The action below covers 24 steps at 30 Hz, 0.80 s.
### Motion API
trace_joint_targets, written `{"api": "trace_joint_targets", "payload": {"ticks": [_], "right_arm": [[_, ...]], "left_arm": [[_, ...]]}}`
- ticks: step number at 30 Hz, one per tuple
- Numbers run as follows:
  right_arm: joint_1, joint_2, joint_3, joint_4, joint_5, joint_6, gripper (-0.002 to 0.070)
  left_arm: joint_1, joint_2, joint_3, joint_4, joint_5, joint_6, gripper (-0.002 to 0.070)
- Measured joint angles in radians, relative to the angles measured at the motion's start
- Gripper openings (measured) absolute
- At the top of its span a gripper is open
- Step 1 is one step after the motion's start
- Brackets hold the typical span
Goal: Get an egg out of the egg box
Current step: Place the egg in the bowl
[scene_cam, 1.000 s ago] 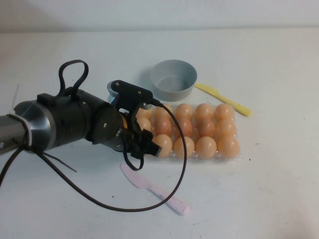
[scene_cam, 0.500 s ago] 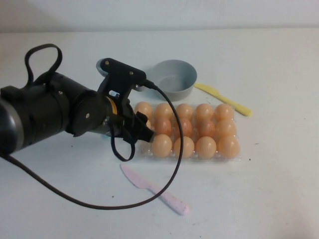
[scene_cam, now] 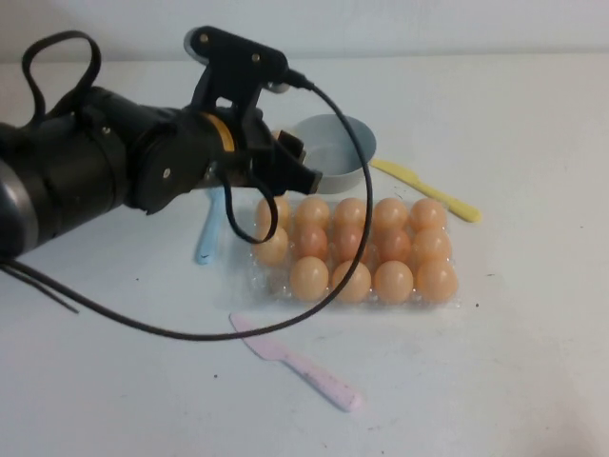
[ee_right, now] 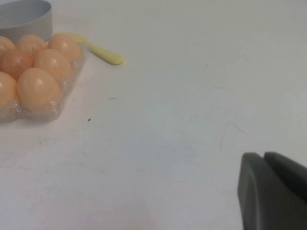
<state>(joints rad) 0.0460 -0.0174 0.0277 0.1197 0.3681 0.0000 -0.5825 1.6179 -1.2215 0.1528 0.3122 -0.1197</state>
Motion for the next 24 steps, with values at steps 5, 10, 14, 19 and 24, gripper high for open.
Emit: {"api": "trace_joint_targets", "payload": {"ticks": [5,10,14,19,24], "right_arm": [[0.0,0.0,0.0,0.0,0.0,0.0,-0.002],[0.0,0.0,0.0,0.0,0.0,0.0,-0.002],[0.0,0.0,0.0,0.0,0.0,0.0,-0.002],[0.0,0.0,0.0,0.0,0.0,0.0,-0.002],[0.0,0.0,0.0,0.0,0.0,0.0,-0.002]], "left_arm": [[0.002,0.079,-0.148,0.004,0.0,-0.017,0.033],[0.002,0.175,-0.289,0.004,0.002,-0.042,0.033],[0.002,0.265,-0.388,0.004,0.003,-0.067,0.033],[0.008,0.365,-0.472,0.004,0.005,-0.096,0.033],[0.028,0.454,-0.526,0.004,0.012,-0.158,0.033]]}}
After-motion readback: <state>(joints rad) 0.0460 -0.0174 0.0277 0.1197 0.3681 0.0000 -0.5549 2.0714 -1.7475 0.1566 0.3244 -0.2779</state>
